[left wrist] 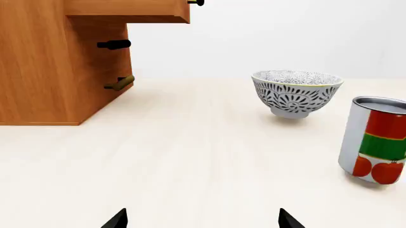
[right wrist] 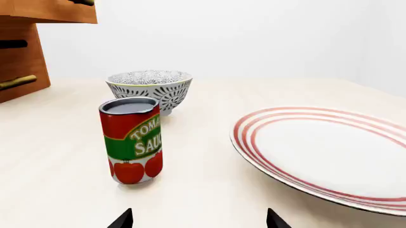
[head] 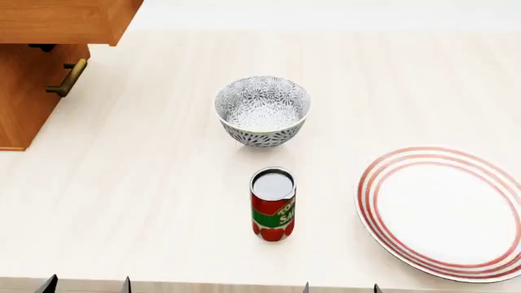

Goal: Put the ketchup in the top drawer of the cabinet.

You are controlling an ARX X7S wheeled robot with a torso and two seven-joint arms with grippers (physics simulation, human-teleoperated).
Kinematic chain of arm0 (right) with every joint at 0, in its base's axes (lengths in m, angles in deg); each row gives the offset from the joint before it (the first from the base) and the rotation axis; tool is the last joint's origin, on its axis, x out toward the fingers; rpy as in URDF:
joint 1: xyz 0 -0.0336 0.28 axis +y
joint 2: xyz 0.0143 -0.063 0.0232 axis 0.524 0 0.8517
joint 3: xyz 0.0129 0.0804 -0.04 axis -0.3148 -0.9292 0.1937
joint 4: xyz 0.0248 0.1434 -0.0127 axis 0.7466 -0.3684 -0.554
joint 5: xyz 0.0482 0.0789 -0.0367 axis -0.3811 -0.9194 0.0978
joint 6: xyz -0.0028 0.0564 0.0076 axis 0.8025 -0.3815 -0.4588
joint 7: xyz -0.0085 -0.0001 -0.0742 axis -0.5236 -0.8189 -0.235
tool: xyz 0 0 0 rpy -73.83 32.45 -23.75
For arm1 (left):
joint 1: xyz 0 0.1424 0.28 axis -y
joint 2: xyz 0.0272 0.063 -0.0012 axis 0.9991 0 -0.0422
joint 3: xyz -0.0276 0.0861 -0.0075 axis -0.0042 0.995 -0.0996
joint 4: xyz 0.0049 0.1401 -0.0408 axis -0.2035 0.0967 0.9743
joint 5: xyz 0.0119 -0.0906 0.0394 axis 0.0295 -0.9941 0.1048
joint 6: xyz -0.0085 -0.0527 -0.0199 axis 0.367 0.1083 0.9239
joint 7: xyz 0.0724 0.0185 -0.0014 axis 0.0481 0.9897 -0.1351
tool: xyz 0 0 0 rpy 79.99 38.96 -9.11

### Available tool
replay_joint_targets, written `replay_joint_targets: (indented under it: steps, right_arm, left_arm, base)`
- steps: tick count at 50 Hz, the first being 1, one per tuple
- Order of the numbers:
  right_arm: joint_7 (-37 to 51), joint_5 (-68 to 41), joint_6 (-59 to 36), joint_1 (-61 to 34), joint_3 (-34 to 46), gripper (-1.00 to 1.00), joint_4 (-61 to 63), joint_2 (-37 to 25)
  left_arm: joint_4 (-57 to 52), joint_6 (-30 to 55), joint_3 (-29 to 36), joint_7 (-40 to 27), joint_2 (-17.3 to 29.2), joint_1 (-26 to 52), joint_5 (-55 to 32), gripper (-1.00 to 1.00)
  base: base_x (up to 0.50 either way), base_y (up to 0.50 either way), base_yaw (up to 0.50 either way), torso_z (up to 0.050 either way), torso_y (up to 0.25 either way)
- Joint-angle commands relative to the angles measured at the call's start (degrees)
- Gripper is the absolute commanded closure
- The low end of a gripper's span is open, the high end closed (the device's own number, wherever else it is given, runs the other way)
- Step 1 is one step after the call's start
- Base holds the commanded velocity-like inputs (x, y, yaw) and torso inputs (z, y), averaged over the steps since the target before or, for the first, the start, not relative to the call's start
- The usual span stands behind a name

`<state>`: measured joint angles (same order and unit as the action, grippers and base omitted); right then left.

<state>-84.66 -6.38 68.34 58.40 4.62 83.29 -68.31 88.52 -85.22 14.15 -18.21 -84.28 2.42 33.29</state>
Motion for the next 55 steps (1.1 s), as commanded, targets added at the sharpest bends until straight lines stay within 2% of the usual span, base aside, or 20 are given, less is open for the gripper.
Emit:
replay_joint_targets:
  steps: [1,25,40,42,55]
  right_arm:
    - [4.3,-3.6,0.5,-0.2,4.3,-1.0,-0.4,-3.6]
    - [6.6,-4.0,-15.1,-3.5,4.5,-1.0,23.8,-8.6]
    - [8.3,-4.8,-23.8,-5.7,4.3,-1.0,36.6,-9.7]
    - [8.3,-4.7,-20.5,-4.5,4.4,-1.0,35.1,-9.6]
    - [9.0,-6.9,-23.5,-5.0,3.6,-1.0,38.6,-9.8]
  left_arm:
    - [0.4,-0.4,3.7,-3.7,3.2,0.2,-3.2,-1.0]
    - [-21.8,13.2,5.2,-5.3,7.9,3.2,-3.9,-1.0]
    - [-35.7,21.3,2.7,-7.0,9.5,3.6,-7.1,-1.0]
    - [-37.6,22.4,2.3,-7.1,9.7,3.7,-7.6,-1.0]
    - [-39.9,23.3,1.9,-7.6,10.3,4.0,-9.3,-1.0]
  base:
    - [0.0,0.0,0.0,0.0,0.0]
    - [0.0,0.0,0.0,0.0,0.0]
    - [0.0,0.0,0.0,0.0,0.0]
    - [0.0,0.0,0.0,0.0,0.0]
    - [0.0,0.0,0.0,0.0,0.0]
